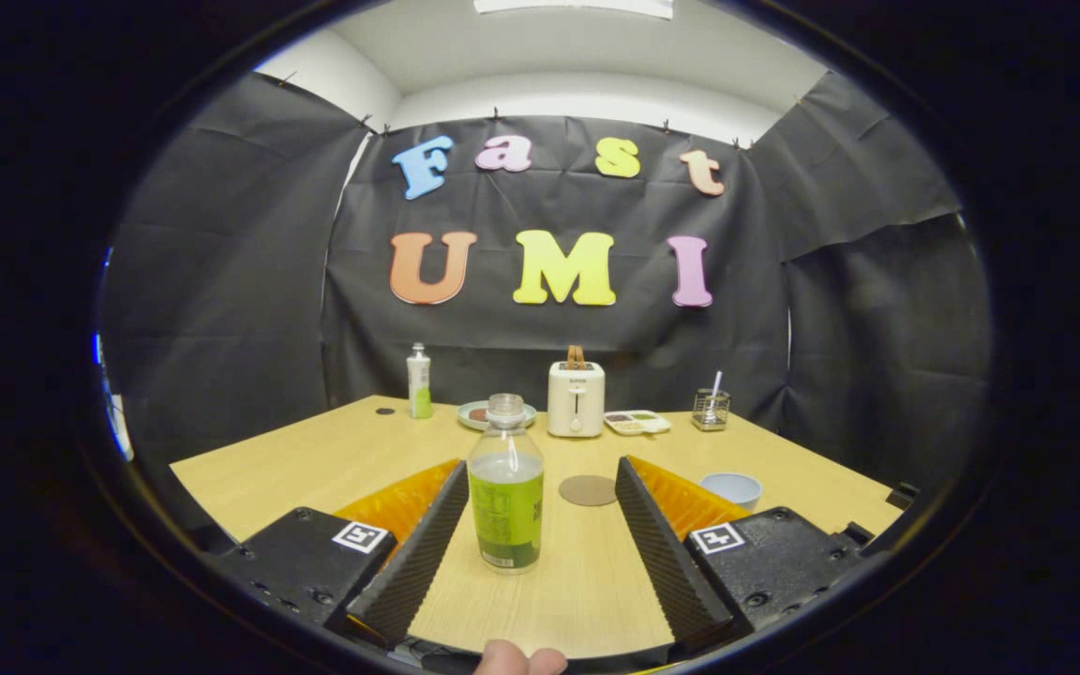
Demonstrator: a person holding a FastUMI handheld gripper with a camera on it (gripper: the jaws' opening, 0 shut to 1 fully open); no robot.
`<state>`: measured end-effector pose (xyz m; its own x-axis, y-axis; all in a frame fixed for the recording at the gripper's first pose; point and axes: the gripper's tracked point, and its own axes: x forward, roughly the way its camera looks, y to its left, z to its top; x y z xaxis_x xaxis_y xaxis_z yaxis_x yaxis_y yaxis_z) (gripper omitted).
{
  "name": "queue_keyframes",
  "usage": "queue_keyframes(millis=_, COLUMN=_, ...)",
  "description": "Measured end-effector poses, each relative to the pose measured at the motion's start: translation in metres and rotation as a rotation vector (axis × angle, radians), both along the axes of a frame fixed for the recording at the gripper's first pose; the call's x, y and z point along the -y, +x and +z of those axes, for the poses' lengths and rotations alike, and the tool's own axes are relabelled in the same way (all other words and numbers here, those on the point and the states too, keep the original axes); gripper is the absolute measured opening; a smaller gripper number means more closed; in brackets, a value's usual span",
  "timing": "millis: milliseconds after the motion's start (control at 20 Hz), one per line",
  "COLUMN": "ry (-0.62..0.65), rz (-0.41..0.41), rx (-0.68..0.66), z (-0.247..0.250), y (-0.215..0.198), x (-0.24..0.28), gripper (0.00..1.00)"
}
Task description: Take the bottle from table, then pour the juice into the cup, finally place the bottle on the coaster
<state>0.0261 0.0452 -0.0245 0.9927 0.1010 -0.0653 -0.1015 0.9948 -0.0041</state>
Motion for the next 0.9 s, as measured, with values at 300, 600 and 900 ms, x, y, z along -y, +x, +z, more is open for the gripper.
queue_keyframes(millis=300, ry=-0.041, rz=0.021, rx=-0.074, z=-0.026, y=0.017, x=-0.015, gripper=1.0)
queue_keyframes(millis=600, ry=-0.04, rz=0.022, rx=-0.143, z=-0.049, y=0.039, x=-0.023, gripper=1.0)
queue_keyframes(millis=900, ry=-0.054, rz=0.023, rx=-0.197, z=-0.068, y=0.06, x=-0.029, gripper=1.0)
